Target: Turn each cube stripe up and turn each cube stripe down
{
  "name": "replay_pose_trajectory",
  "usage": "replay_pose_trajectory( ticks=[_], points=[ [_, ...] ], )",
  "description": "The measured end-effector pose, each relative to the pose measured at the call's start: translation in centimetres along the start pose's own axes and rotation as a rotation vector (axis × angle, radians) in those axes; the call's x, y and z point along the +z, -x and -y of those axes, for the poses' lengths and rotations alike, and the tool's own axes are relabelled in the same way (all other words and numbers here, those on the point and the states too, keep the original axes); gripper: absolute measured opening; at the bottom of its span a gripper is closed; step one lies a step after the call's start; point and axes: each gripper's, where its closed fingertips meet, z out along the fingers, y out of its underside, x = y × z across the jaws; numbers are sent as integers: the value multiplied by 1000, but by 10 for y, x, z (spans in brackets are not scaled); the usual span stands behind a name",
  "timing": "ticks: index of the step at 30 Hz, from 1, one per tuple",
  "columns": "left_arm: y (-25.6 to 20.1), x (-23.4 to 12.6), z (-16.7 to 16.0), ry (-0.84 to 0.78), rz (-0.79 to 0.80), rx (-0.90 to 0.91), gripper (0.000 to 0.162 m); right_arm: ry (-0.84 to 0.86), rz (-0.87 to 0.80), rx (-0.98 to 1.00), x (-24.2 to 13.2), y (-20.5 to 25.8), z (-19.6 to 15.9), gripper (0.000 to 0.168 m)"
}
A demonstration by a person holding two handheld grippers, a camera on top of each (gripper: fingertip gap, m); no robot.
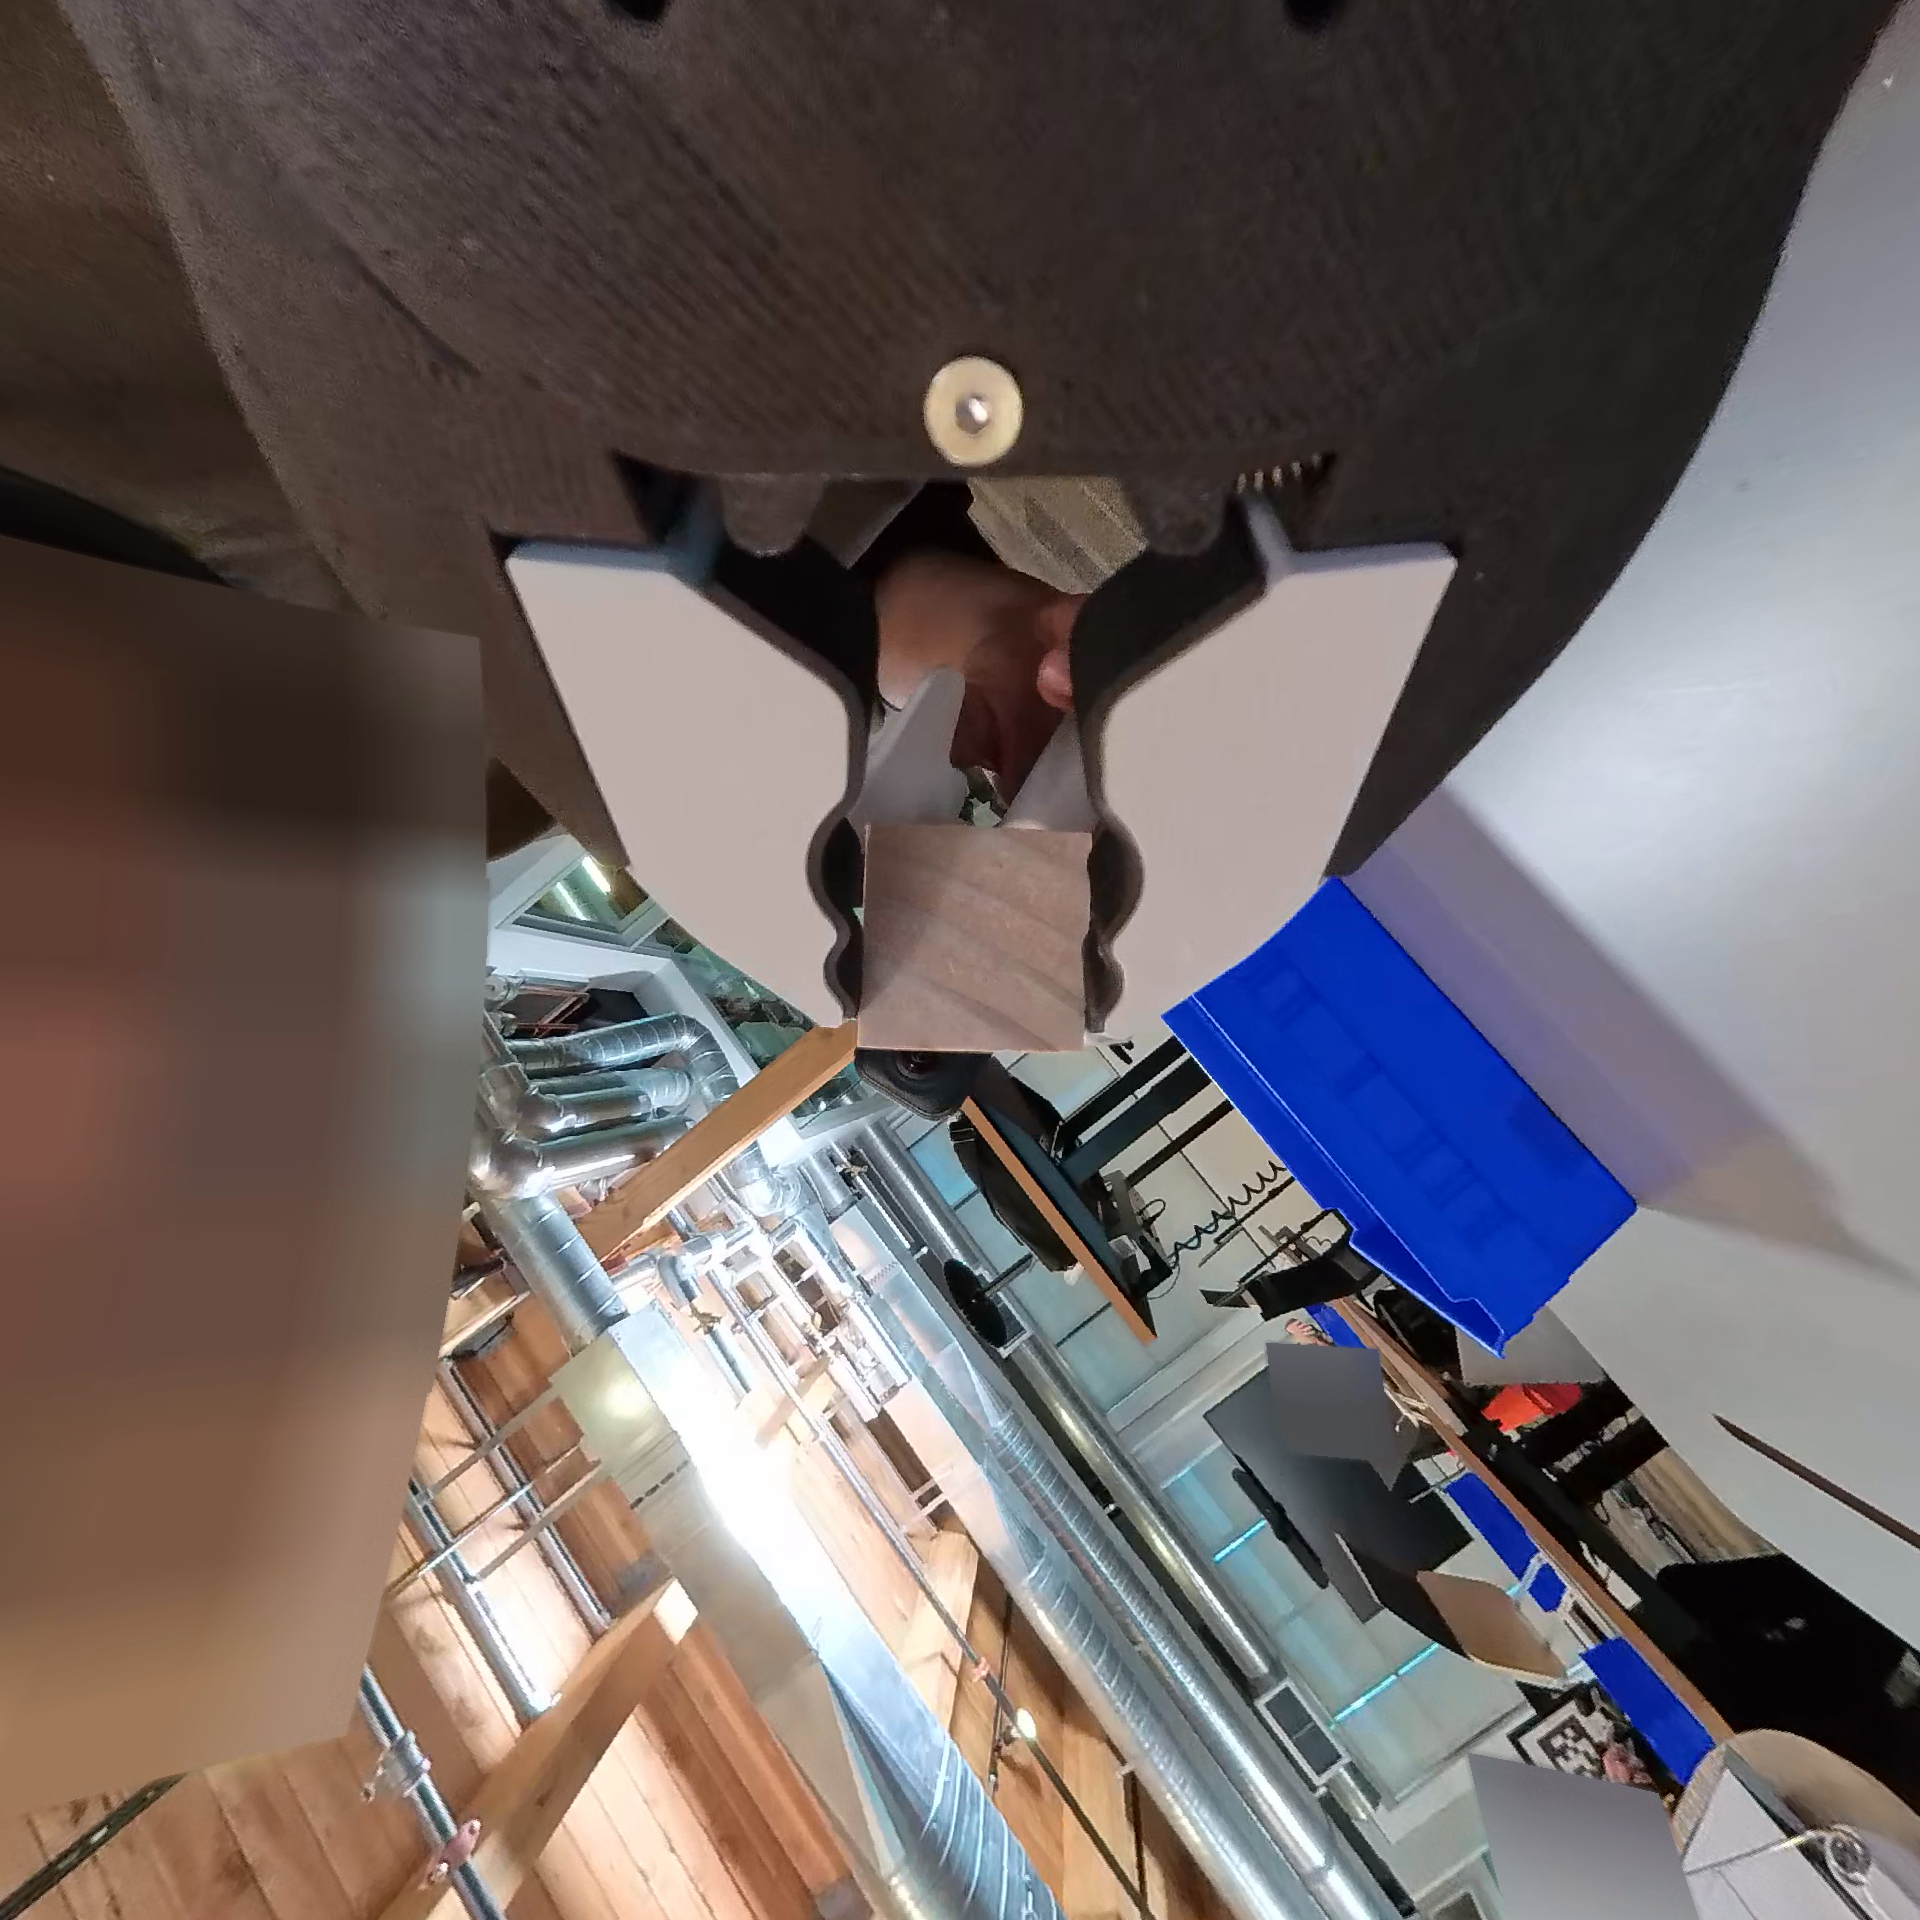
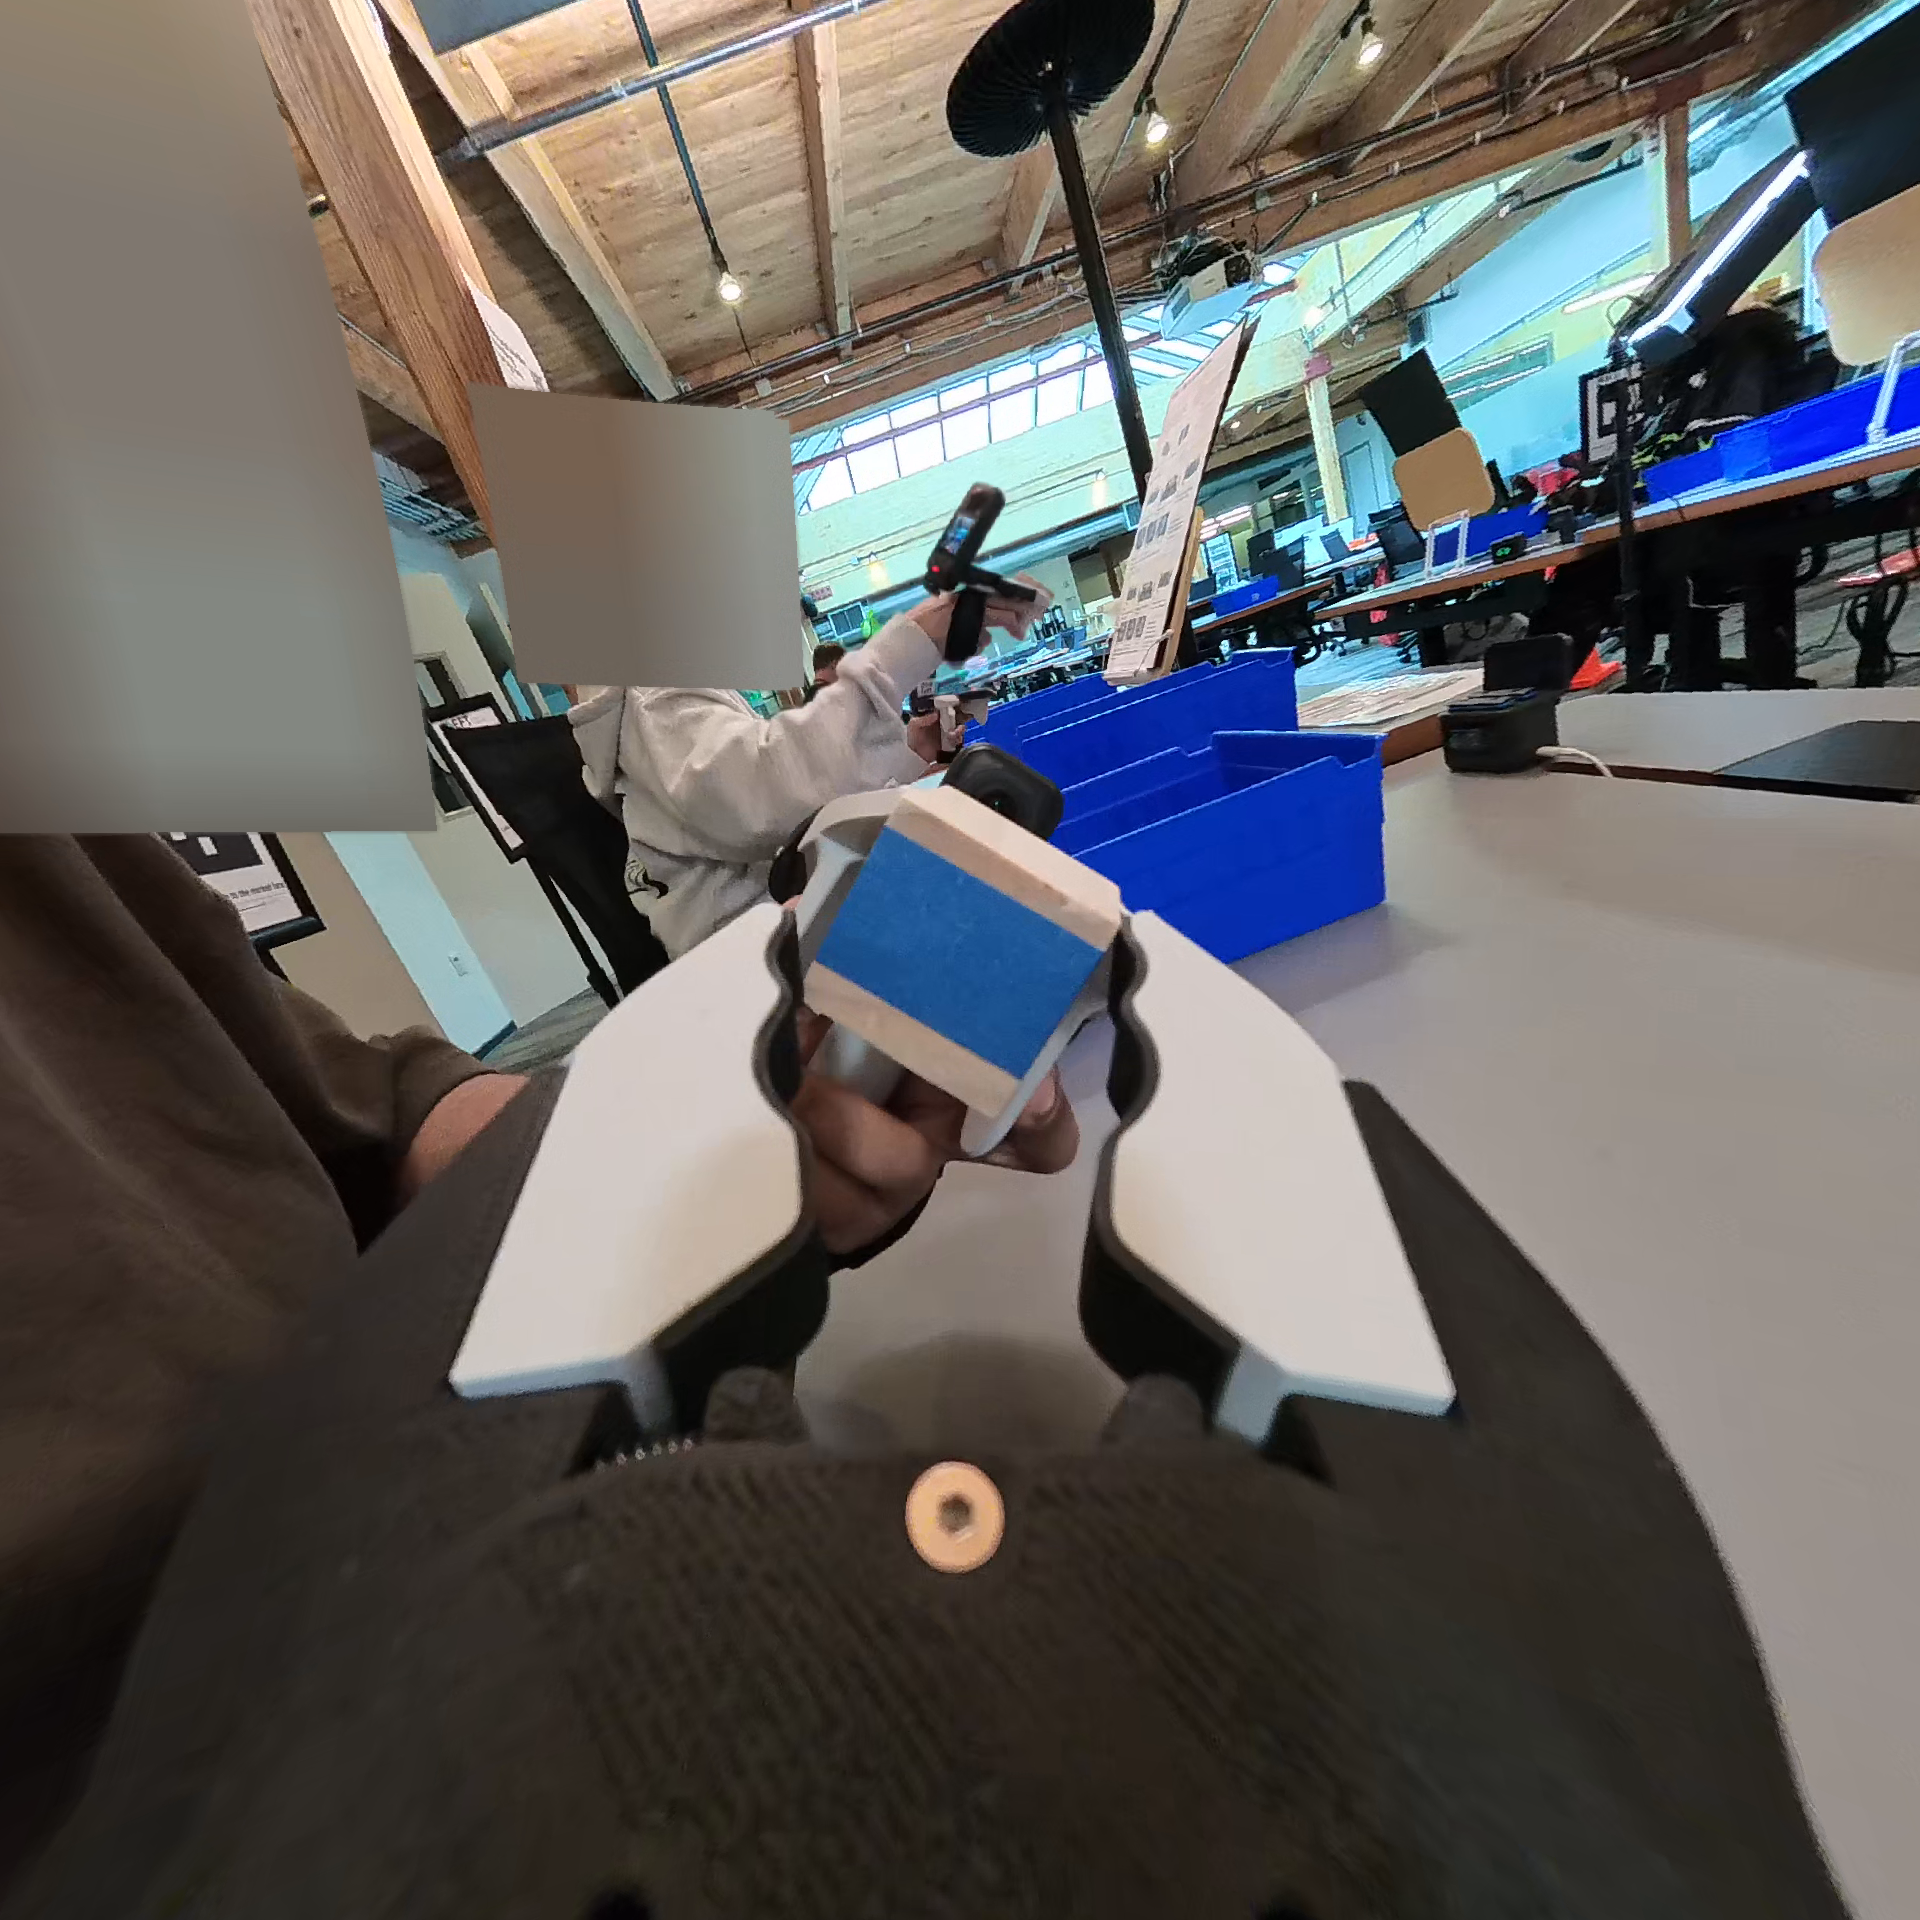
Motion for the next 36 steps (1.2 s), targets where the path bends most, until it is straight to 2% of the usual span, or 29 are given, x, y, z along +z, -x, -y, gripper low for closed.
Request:
replay_pose_trajectory(
  ticks=[17, 20, 22, 26, 28, 30, 32, 36],
  points=[
    [9, -7, -7, 46, 1, -41, 41, -19, -58, 6, -12, -15, 17, 51],
    [11, -7, -12, 67, 9, -38, 42, 1, -118, -49, -16, -22, 25, 50],
    [12, -8, -15, 81, 8, -44, 41, -8, -220, -143, -28, -32, 48, 50],
    [16, -9, -24, 127, 11, -58, 41, -18, -511, -425, -81, -61, 122, 50],
    [20, -8, -29, 148, 15, -69, 41, 1, -688, -538, -121, -81, 157, 50],
    [22, -6, -33, 165, 8, -89, 41, 38, -858, -563, -166, -107, 178, 50],
    [22, -3, -38, 184, -5, -109, 41, 142, -987, -512, -210, -136, 176, 50],
    [23, 1, -48, 224, -7, -119, 41, 395, -1125, -330, -284, -192, 124, 50]
  ],
)
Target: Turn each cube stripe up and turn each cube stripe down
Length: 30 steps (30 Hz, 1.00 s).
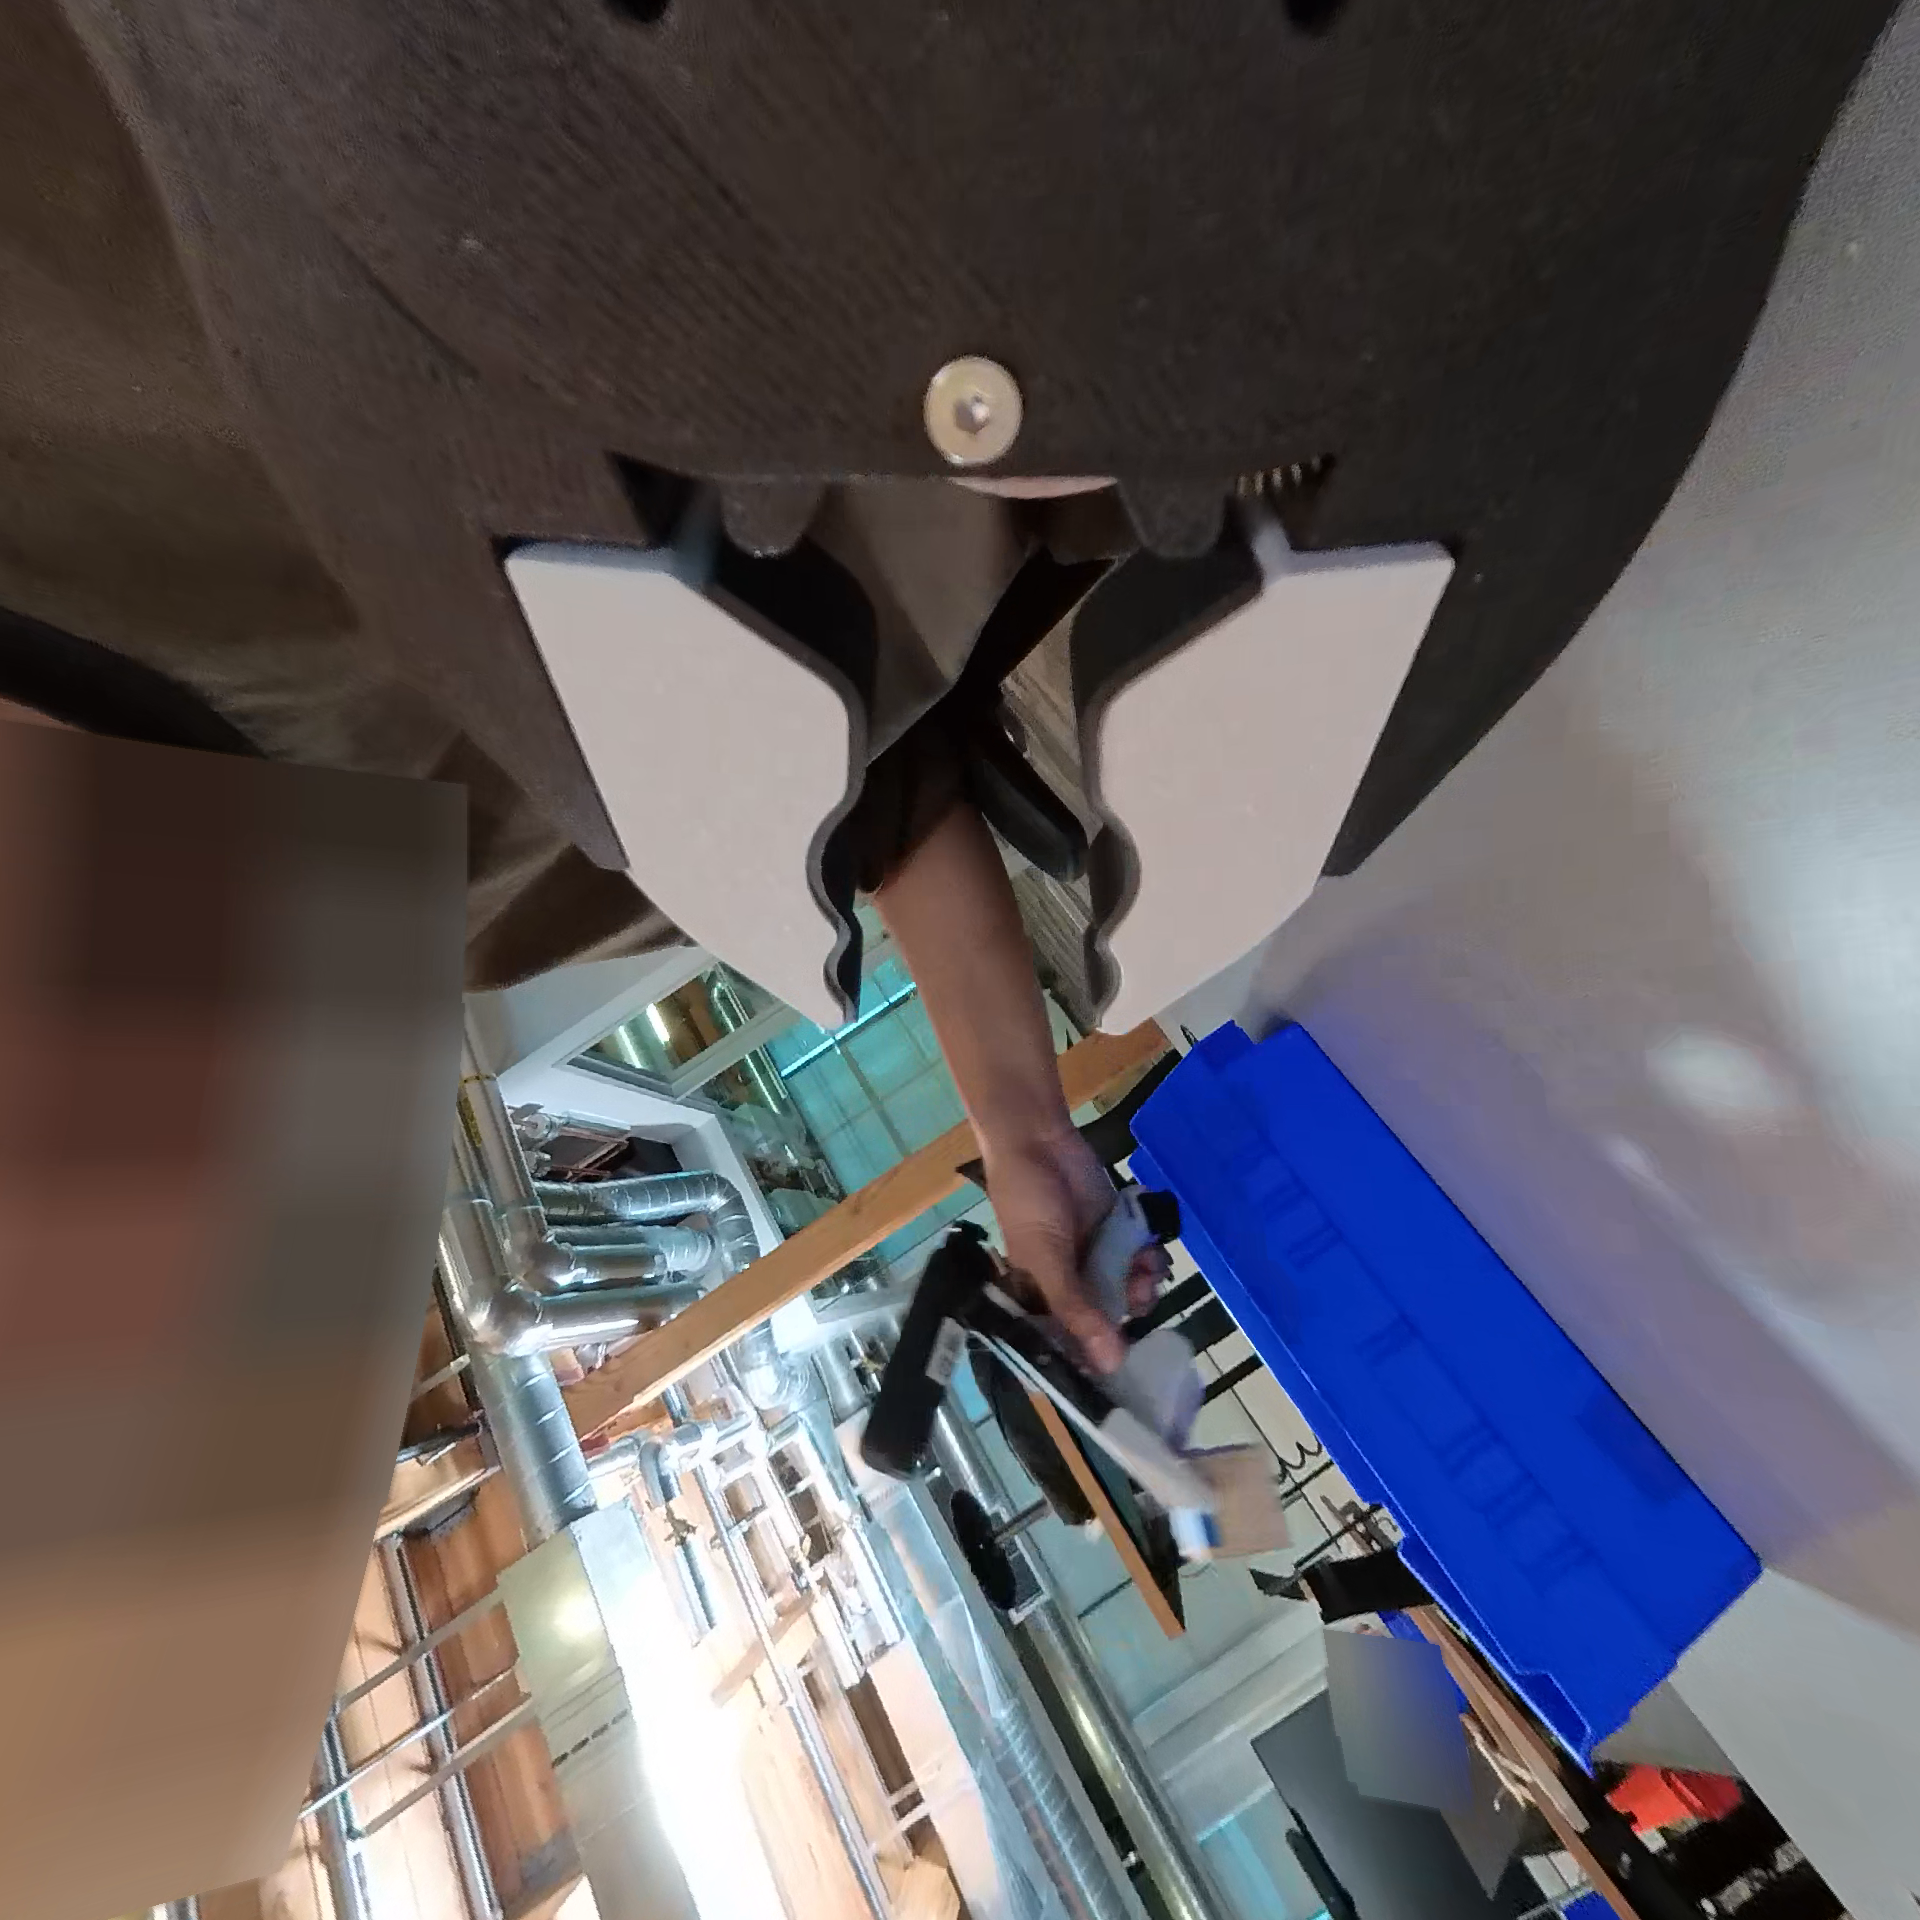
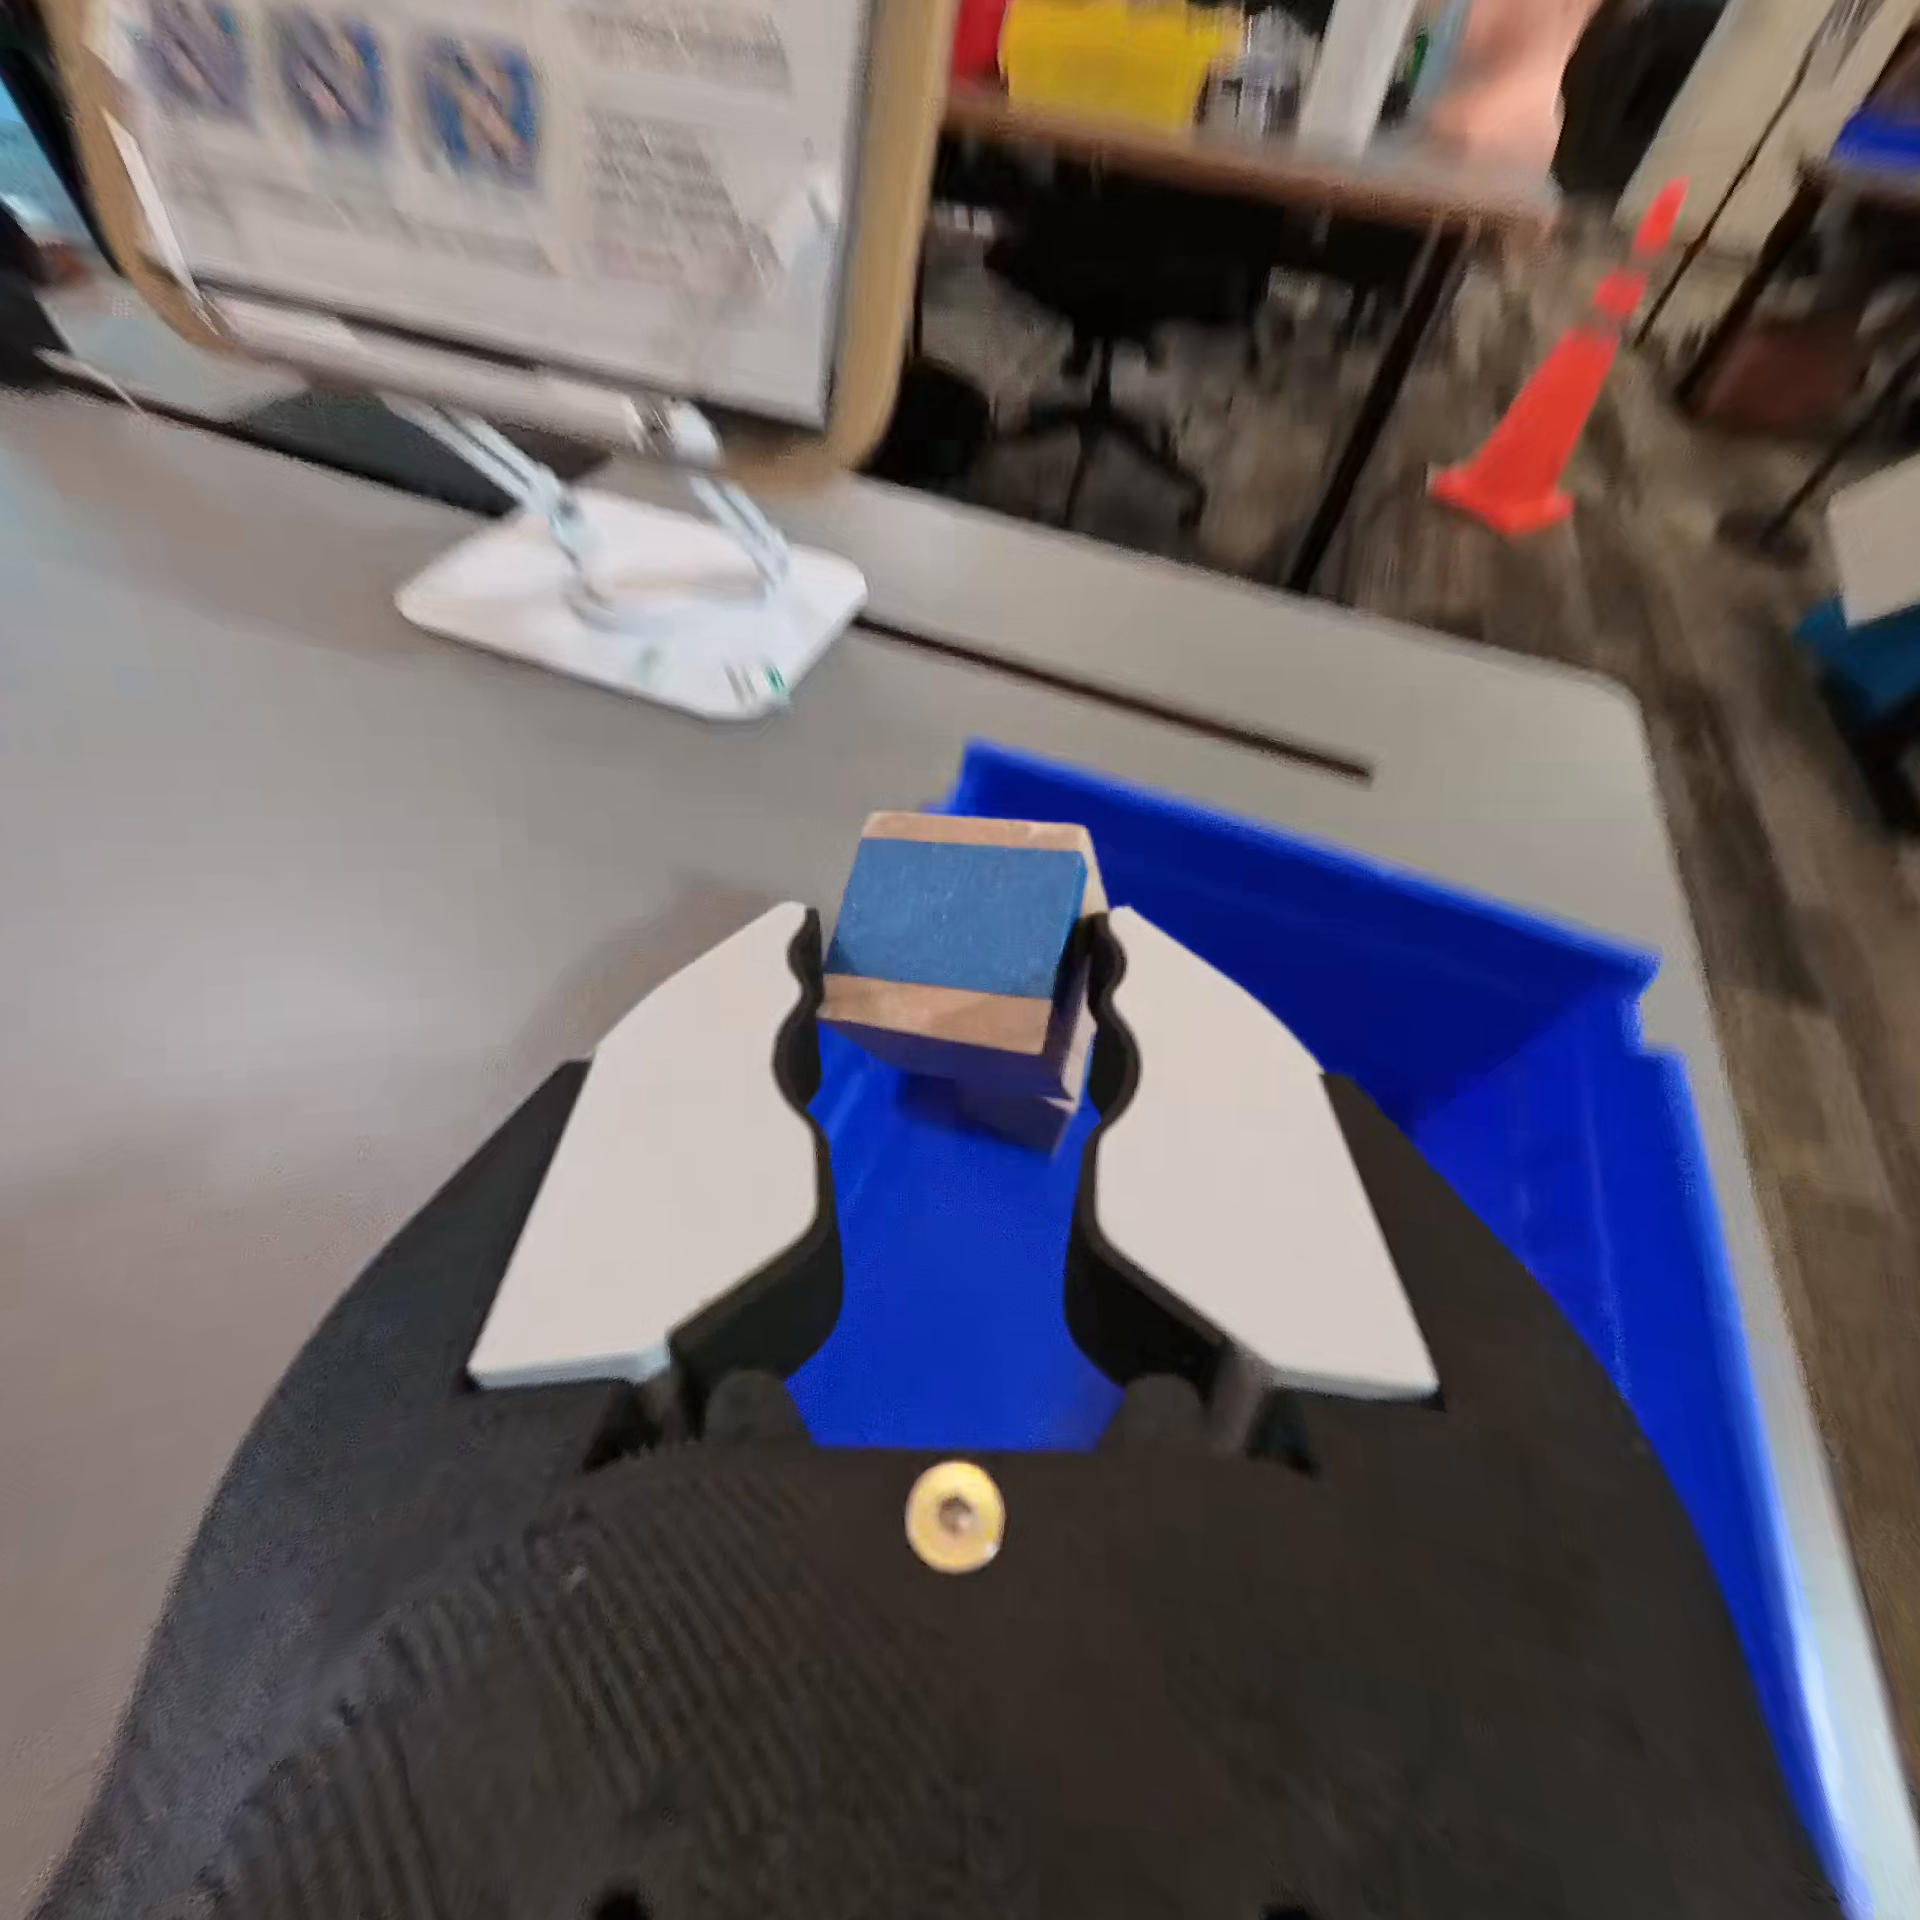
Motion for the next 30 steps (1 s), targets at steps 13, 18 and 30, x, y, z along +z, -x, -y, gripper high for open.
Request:
replay_pose_trajectory(
  ticks=[13, 18, 30],
  points=[
    [8, 3, -4, 22, 2, -29, 41, 433, 95, 284, 36, 3, -123, 51],
    [6, 6, -11, 61, -14, -43, 41, 461, 96, 296, 37, 6, -130, 50],
    [4, 10, -23, 133, -24, -45, 41, 325, -49, 105, -6, -32, -50, 64]
  ],
)
